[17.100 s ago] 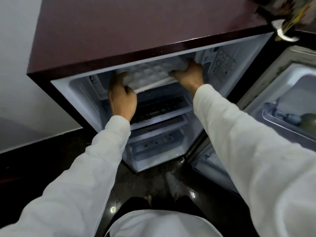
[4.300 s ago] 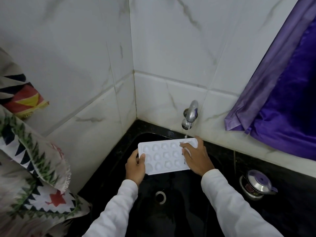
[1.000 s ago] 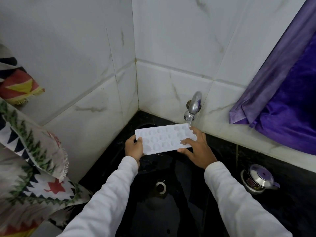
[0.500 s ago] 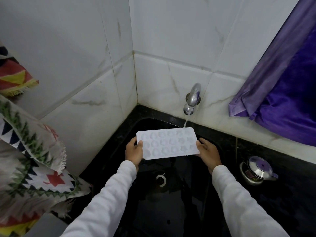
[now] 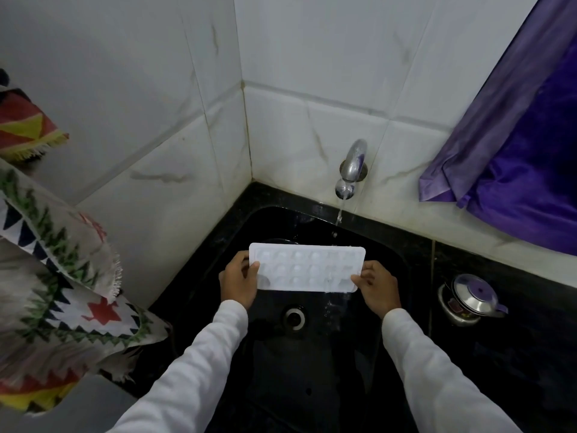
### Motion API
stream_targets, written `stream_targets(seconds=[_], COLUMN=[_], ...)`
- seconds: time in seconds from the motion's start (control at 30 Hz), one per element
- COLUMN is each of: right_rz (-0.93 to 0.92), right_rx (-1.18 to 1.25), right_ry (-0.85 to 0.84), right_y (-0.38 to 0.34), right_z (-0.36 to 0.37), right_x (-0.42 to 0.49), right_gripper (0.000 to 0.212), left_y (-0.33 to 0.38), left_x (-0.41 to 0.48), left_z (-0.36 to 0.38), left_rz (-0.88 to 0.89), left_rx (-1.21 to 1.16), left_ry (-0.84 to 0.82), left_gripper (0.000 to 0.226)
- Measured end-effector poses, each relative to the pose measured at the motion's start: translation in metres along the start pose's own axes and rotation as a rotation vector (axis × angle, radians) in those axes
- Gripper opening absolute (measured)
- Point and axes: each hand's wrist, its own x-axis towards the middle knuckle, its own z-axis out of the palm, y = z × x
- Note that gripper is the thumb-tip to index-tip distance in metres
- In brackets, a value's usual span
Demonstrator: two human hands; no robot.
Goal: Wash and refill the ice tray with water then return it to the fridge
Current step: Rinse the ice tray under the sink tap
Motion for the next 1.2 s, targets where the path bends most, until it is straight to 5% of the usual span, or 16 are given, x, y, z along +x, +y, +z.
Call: stream_targets(seconds=[0.43, 0.57, 0.93, 1.07, 1.2], right_rz=[-0.367, -0.232, -0.284, -0.088, 0.022], right_rx=[0.025, -0.029, 0.010, 0.001, 0.083], right_ry=[0.214, 0.134, 0.293, 0.127, 0.168], right_y=[-0.025, -0.016, -0.014, -0.003, 0.000], right_z=[-0.024, -0.020, -0.015, -0.013, -0.015], right_x=[-0.005, -0.008, -0.017, -0.011, -0.013], right_gripper=[0.026, 0.026, 0.014, 0.020, 0.016], left_y=[0.010, -0.001, 0.008, 0.006, 0.007], left_x=[-0.003, -0.002, -0.013, -0.009, -0.008], left_z=[0.001, 0.002, -0.001, 0.002, 0.010], left_rz=[0.308, 0.159, 0.233, 0.202, 0.192], left_rx=[-0.118, -0.056, -0.174, -0.105, -0.078], left_ry=[0.124, -0.011, 0.039, -0.017, -0.112], left_gripper=[0.016, 0.018, 0.023, 0.014, 0.019])
